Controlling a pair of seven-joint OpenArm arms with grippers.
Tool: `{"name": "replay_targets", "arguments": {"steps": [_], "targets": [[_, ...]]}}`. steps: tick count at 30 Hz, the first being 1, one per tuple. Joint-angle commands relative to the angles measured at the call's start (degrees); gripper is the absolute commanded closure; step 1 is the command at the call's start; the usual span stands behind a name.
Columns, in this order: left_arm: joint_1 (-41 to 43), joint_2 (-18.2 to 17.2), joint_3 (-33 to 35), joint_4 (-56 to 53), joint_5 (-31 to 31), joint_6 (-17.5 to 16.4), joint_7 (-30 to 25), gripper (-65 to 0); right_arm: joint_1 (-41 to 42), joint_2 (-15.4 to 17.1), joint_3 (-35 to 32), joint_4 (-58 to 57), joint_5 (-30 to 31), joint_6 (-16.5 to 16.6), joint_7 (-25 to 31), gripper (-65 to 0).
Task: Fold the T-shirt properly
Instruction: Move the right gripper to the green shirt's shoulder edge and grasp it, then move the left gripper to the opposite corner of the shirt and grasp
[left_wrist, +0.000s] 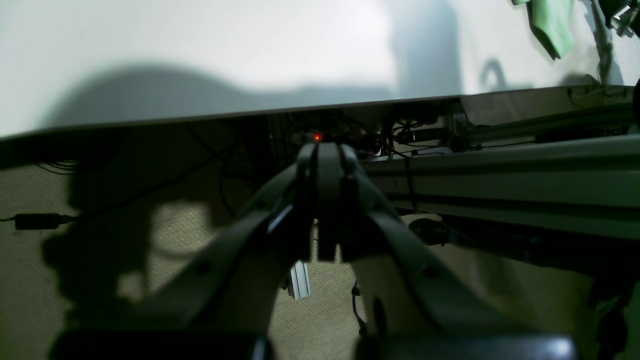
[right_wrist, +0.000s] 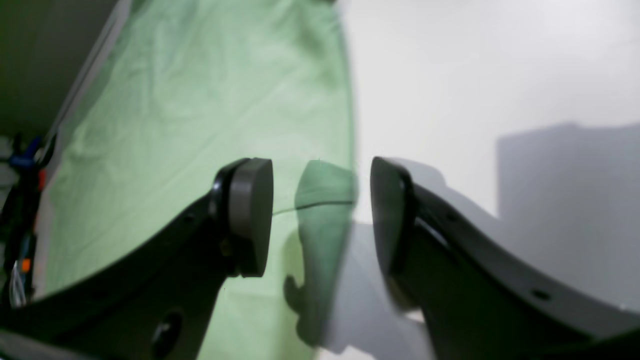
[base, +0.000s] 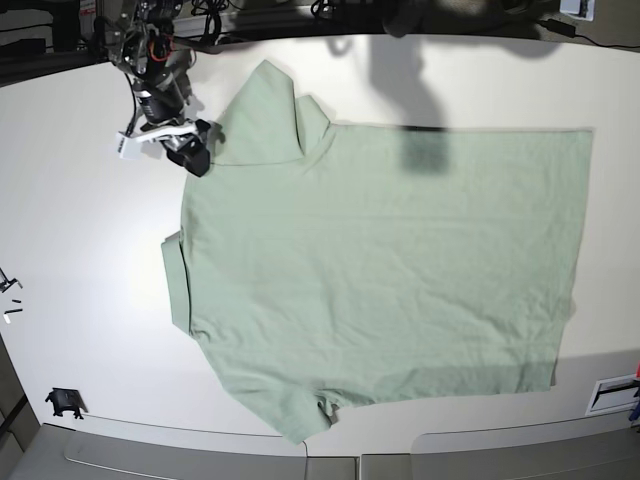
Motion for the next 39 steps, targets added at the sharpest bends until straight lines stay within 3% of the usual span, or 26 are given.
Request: {"name": "replay_targets", "arguments": {"steps": [1, 9, 13, 16, 18, 25, 30, 39], "targets": [[0.98, -0.31, -0.35, 0.74, -0.96, -0.71, -0.92, 0.0, 0.02, 0.44, -1.03, 0.66, 0.09, 0.39, -0.11, -29.5], [0.98, -0.31, -0.35, 0.74, -0.96, -0.71, -0.92, 0.0, 0.00, 0.42, -5.62, 0.66, -2.99, -0.11, 1.01, -28.0], [0.98, -0.31, -0.39, 0.76, -0.98, -0.71, -0.92, 0.0, 0.00, 0.42, -5.53, 0.66, -2.99, -0.09, 1.01, -14.5], [0.98, -0.31, -0.39, 1.31, -0.96, -0.71, -0.90, -9.2, 0.00, 0.42, -5.53, 0.66, -2.99, -0.07, 1.01, -0.5], [0.98, -0.28, -0.83, 2.29, -0.96, -0.71, -0.90, -12.7, 0.00, 0.42, -5.53, 0.66, -3.02, -0.07, 0.90, 0.0], [0.46, -0.31, -9.57, 7.61, -0.94, -0.71, -0.09, -12.7, 0.00, 0.42, -5.53, 0.66, -3.02, -0.04, 0.90, 0.0], [-6.03, -0.35, -15.93, 7.43, -0.87, -0.71, -0.04, -12.7, 0.00, 0.39, -5.53, 0.66, -3.02, -0.04, 0.90, 0.0], [-18.03, -3.98, -16.24, 3.32, 5.73, -0.71, -2.32, -14.6, 0.00, -2.16, -5.57, 0.66, -3.02, -0.02, 0.68, 0.0]]}}
